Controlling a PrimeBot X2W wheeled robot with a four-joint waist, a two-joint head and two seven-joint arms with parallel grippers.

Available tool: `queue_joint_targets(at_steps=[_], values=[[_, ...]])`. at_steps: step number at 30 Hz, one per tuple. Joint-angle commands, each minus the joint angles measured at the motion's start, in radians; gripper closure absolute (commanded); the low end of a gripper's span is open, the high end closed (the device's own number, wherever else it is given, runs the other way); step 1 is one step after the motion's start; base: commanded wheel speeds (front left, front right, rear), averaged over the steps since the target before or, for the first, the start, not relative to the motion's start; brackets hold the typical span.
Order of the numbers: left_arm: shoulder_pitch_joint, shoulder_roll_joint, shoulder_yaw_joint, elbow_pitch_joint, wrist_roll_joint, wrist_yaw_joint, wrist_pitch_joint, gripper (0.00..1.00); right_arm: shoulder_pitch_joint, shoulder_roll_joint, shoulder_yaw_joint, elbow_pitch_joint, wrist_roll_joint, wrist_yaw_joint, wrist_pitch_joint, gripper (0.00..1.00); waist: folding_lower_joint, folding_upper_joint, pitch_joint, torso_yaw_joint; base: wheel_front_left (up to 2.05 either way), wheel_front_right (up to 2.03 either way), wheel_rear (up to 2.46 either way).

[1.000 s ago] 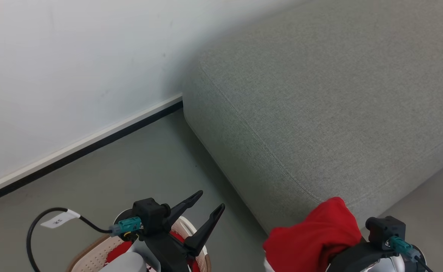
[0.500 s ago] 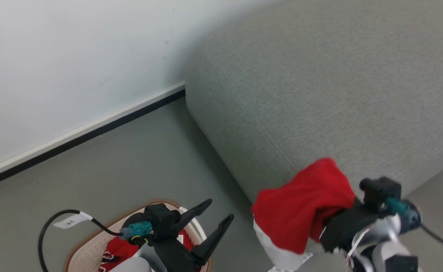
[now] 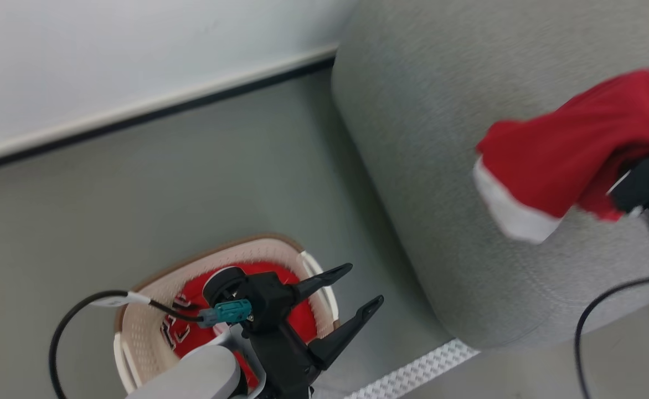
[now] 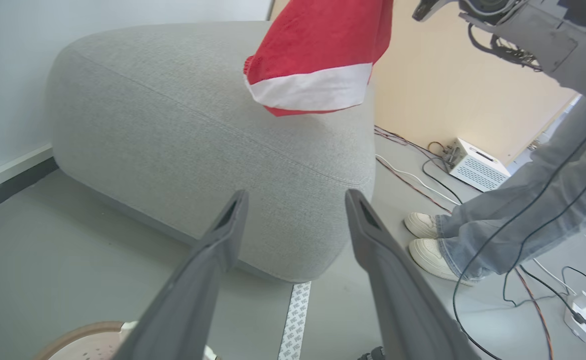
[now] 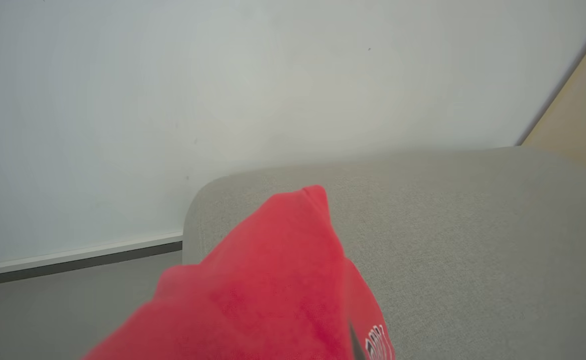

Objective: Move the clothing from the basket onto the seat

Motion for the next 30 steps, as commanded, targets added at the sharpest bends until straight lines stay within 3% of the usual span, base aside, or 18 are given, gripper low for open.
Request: queue_joint_targets(at_steps=[1, 12, 19, 25, 30], values=[[-0.015, 0.016, 0.005, -0.015, 0.013, 0.01, 0.0, 0.0, -0.039, -0.021, -0.004, 0.012, 0.003, 0.0, 0.002, 1.0, -0.0001, -0.0001, 0.146, 0.116, 0.0, 0.0, 0.0], [-0.023, 0.129, 0.017, -0.267, 0.103, 0.104, 0.058, 0.0, -0.328, -0.178, -0.11, 0.229, 0.003, 0.0, 0.011, 1.0, -0.0001, -0.0001, 0.349, 0.209, 0.0, 0.0, 0.0], [0.022, 0.18, 0.053, -0.393, 0.088, 0.141, 0.023, 0.0, -0.434, -0.199, -0.214, 0.333, 0.027, 0.0, -0.007, 1.0, -0.0001, -0.0001, 0.414, 0.232, 0.0, 0.0, 0.0], [0.047, 0.205, 0.06, -0.428, 0.102, 0.165, 0.008, 0.0, -0.42, -0.274, -0.229, 0.437, -0.115, 0.0, -0.014, 1.0, -0.0001, -0.0001, 0.433, 0.24, 0.0, 0.0, 0.0], [0.06, 0.218, 0.059, -0.444, 0.103, 0.176, 0.007, 0.0, -0.379, -0.272, -0.276, 0.509, -0.165, 0.0, -0.042, 1.0, -0.0001, -0.0001, 0.434, 0.232, 0.0, 0.0, 0.0]])
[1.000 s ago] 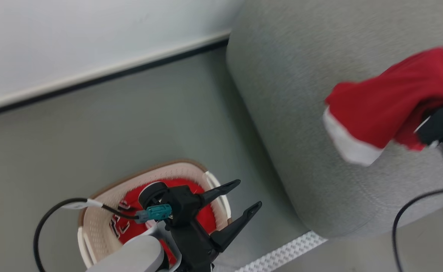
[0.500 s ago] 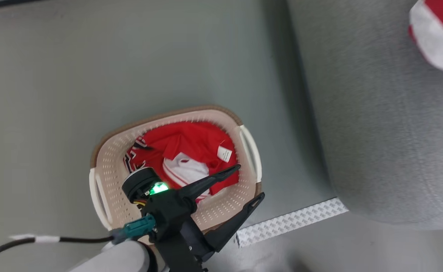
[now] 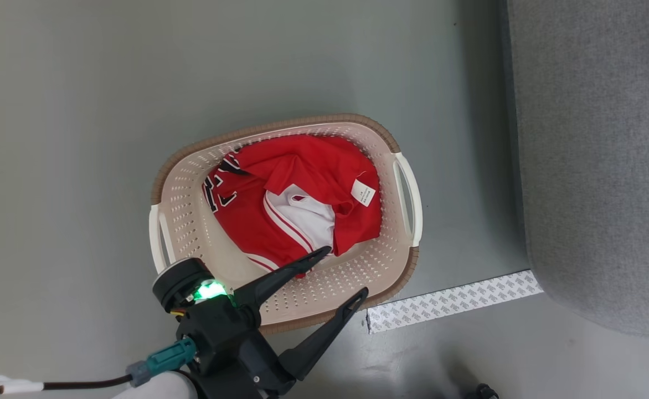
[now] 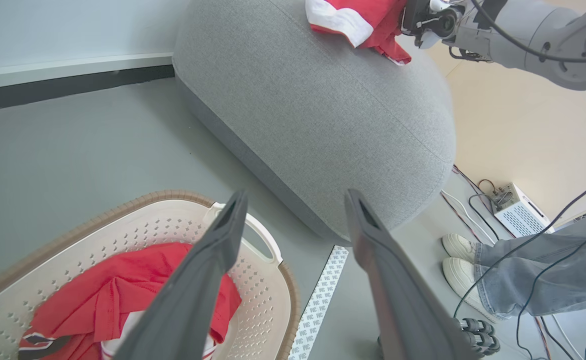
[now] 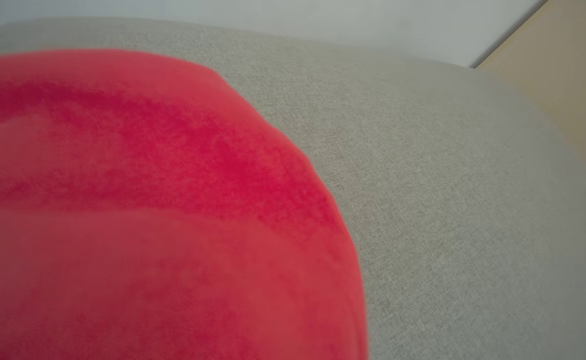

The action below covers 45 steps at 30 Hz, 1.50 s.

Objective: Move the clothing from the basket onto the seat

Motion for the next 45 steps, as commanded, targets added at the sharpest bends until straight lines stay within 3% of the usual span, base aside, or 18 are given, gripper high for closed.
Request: queue_joint_targets(at_steps=[1, 2, 4, 5, 6, 16, 23, 30, 34, 39, 45], values=[[0.011, 0.011, 0.003, -0.009, 0.0, 0.005, -0.002, 0.0, 0.025, 0.008, -0.011, 0.014, -0.018, 0.0, -0.016, 1.0, -0.0001, -0.0002, 0.005, -0.003, 0.0, 0.0, 0.0], [0.013, 0.015, 0.004, -0.01, -0.002, 0.005, 0.0, 0.0, 0.035, 0.012, -0.022, 0.023, -0.033, 0.0, -0.028, 1.0, -0.0001, -0.0002, 0.006, -0.007, 0.0, 0.0, 0.0], [0.009, 0.019, 0.006, -0.009, -0.003, 0.006, 0.005, 0.0, 0.049, 0.033, -0.042, 0.045, -0.059, 0.0, -0.05, 0.78, -0.0001, -0.0002, 0.0, -0.015, 0.0, 0.0, 0.0], [0.007, 0.02, 0.004, -0.006, -0.008, 0.002, 0.005, 0.0, 0.064, 0.052, -0.054, 0.058, -0.082, 0.0, -0.072, 0.51, -0.0001, -0.0002, -0.013, -0.022, 0.0, 0.0, 0.0], [0.008, 0.02, 0.004, -0.003, -0.012, 0.002, 0.004, 0.0, 0.067, 0.061, -0.059, 0.06, -0.094, 0.0, -0.086, 0.0, -0.0001, -0.0002, -0.023, -0.025, 0.0, 0.0, 0.0], [0.022, -0.018, -0.009, 0.067, -0.051, -0.037, -0.04, 0.0, 0.178, 0.123, -0.065, 0.003, -0.198, 0.0, -0.118, 0.0, -0.0001, -0.0002, -0.165, -0.032, 0.0, 0.0, 0.0], [0.044, -0.066, -0.01, 0.173, -0.09, -0.06, -0.09, 0.0, 0.303, 0.13, -0.012, -0.042, -0.117, 0.0, -0.112, 0.0, -0.0001, -0.0002, -0.304, -0.027, 0.0, 0.0, 0.0], [0.105, -0.098, 0.024, 0.264, -0.138, -0.042, -0.134, 0.0, 0.422, 0.1, 0.103, -0.13, 0.027, 0.0, -0.099, 0.0, -0.0001, -0.0002, -0.466, -0.01, 0.0, 0.0, 0.0], [0.134, -0.113, 0.038, 0.318, -0.135, -0.029, -0.147, 0.0, 0.524, 0.094, 0.085, -0.205, 0.07, 0.0, -0.085, 0.0, -0.0001, -0.0002, -0.541, 0.034, 0.0, 0.0, 0.0], [0.182, -0.13, 0.075, 0.366, -0.155, -0.012, -0.156, 0.0, 0.636, 0.14, 0.038, -0.314, 0.072, 0.0, -0.07, 0.0, -0.0001, -0.0002, -0.605, 0.075, 0.0, 0.0, 0.0], [0.273, -0.169, 0.217, 0.386, -0.095, 0.033, -0.159, 0.0, 0.786, 0.296, -0.063, -0.506, 0.085, 0.0, -0.093, 0.0, -0.0001, -0.0002, -0.679, 0.136, 0.0, 0.0, 0.0]])
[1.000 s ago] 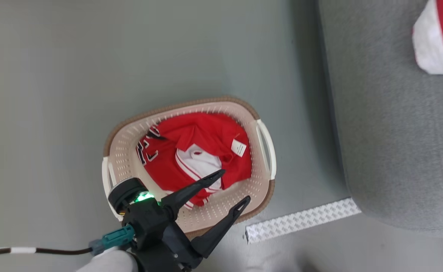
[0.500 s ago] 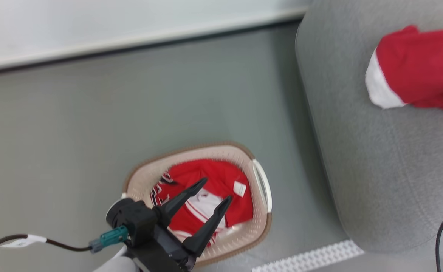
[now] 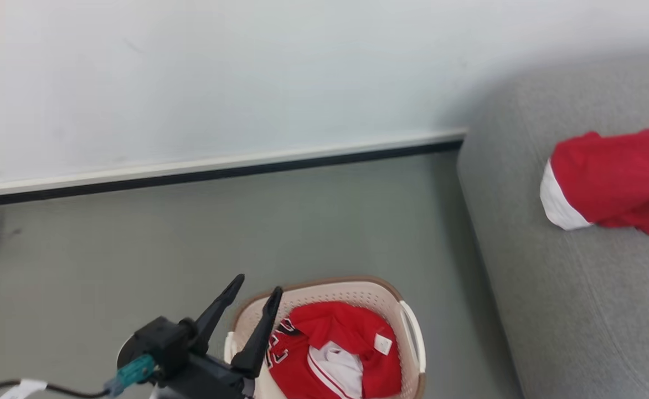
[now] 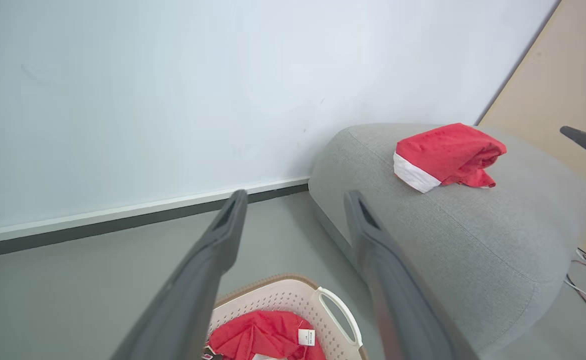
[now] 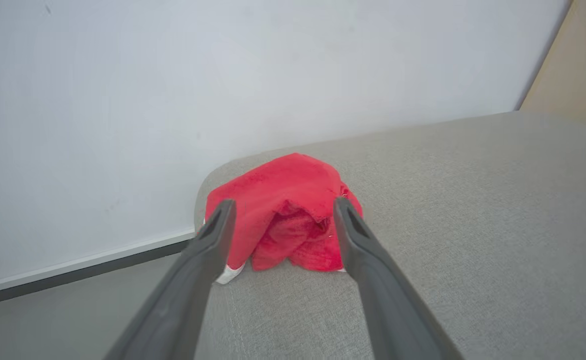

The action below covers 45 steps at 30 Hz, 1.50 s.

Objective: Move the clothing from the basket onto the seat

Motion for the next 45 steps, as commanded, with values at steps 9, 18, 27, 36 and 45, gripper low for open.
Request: queue_joint_targets(at_steps=[9, 18, 27, 36, 45], values=[[0.192, -0.051, 0.228, 0.041, 0.136, 0.01, -0.004, 0.0, 0.139, 0.171, 0.023, -0.151, -0.038, 0.0, -0.023, 0.0, 0.0004, 0.0002, -0.172, 0.148, 0.0, 0.0, 0.0], [0.317, -0.108, 0.456, 0.045, 0.217, 0.003, -0.004, 0.0, 0.254, 0.275, 0.103, -0.214, -0.101, 0.0, -0.056, 0.0, 0.0004, 0.0002, -0.217, 0.191, 0.0, 0.0, 0.0], [0.37, -0.148, 0.58, 0.079, 0.258, -0.063, -0.004, 0.0, 0.313, 0.302, 0.201, -0.184, -0.159, 0.0, -0.092, 0.0, 0.0004, 0.0002, -0.204, 0.195, 0.0, 0.0, 0.0], [0.408, -0.199, 0.655, 0.105, 0.322, -0.144, -0.005, 0.0, 0.345, 0.324, 0.246, -0.148, -0.2, 0.0, -0.12, 0.0, 0.0004, 0.0002, -0.182, 0.181, 0.0, 0.0, 0.0], [0.398, -0.232, 0.696, 0.129, 0.363, -0.183, -0.005, 0.0, 0.32, 0.334, 0.255, -0.153, -0.213, 0.0, -0.105, 0.0, 0.0004, 0.0002, -0.185, 0.164, 0.0, 0.0, 0.0]])
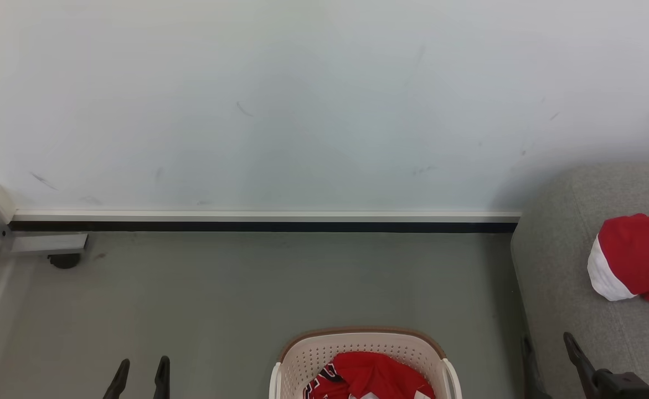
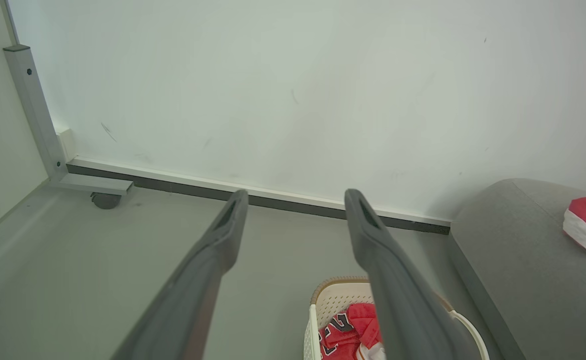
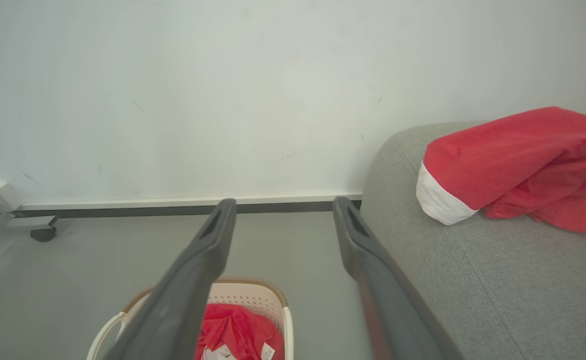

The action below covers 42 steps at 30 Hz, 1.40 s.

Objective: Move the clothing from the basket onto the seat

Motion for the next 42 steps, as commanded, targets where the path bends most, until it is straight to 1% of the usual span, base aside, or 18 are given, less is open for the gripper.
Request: queue_joint_targets(at_steps=[1, 7, 13, 20, 25, 30, 36, 37, 42], values=[[-0.003, -0.005, 0.009, 0.007, 0.009, -0.005, -0.004, 0.0, -0.007, 0.004, 0.003, -0.004, -0.006, 0.0, 0.001, 0.0, -0.0001, -0.0001, -0.002, -0.001, 0.0, 0.0, 0.0], [-0.008, -0.021, 0.017, 0.022, 0.037, -0.025, -0.004, 0.0, -0.001, 0.007, 0.009, 0.002, -0.011, 0.0, -0.001, 0.0, -0.0001, -0.0001, -0.005, 0.002, 0.0, 0.0, 0.0], [-0.022, -0.026, 0.012, 0.034, 0.048, -0.035, -0.004, 0.0, -0.007, 0.007, 0.009, -0.006, -0.016, 0.0, -0.001, 0.0, -0.0001, -0.0001, -0.002, -0.006, 0.0, 0.0, 0.0], [-0.047, -0.038, -0.021, 0.105, 0.053, -0.042, -0.003, 0.0, -0.008, 0.008, 0.016, -0.007, -0.019, 0.0, 0.002, 0.0, -0.0001, -0.0001, 0.009, -0.043, 0.0, 0.0, 0.0], [-0.095, -0.048, -0.076, 0.176, 0.042, -0.051, 0.01, 0.0, -0.025, 0.003, 0.044, -0.012, -0.023, 0.0, 0.012, 0.0, -0.0001, -0.0001, 0.035, -0.1, 0.0, 0.0, 0.0], [-0.18, -0.038, -0.13, 0.264, 0.031, -0.059, 0.012, 0.0, -0.058, -0.005, 0.082, -0.019, -0.024, 0.0, 0.013, 0.0, -0.0001, -0.0001, 0.099, -0.186, 0.0, 0.0, 0.0], [-0.286, -0.016, -0.174, 0.358, 0.023, -0.06, 0.026, 0.0, -0.113, 0.002, 0.137, -0.026, -0.023, 0.0, -0.014, 0.0, -0.0001, -0.0001, 0.209, -0.315, 0.0, 0.0, 0.0], [-0.286, -0.016, -0.174, 0.358, 0.023, -0.06, 0.026, 0.0, -0.113, 0.002, 0.137, -0.026, -0.023, 0.0, -0.014, 0.0, -0.0001, -0.0001, 0.209, -0.315, 0.0, 0.0, 0.0], [-0.378, 0.022, -0.196, 0.42, 0.028, -0.06, 0.054, 0.0, -0.161, 0.012, 0.185, -0.021, -0.009, 0.0, -0.066, 0.0, -0.0001, -0.0001, 0.335, -0.428, 0.0, 0.0, 0.0]])
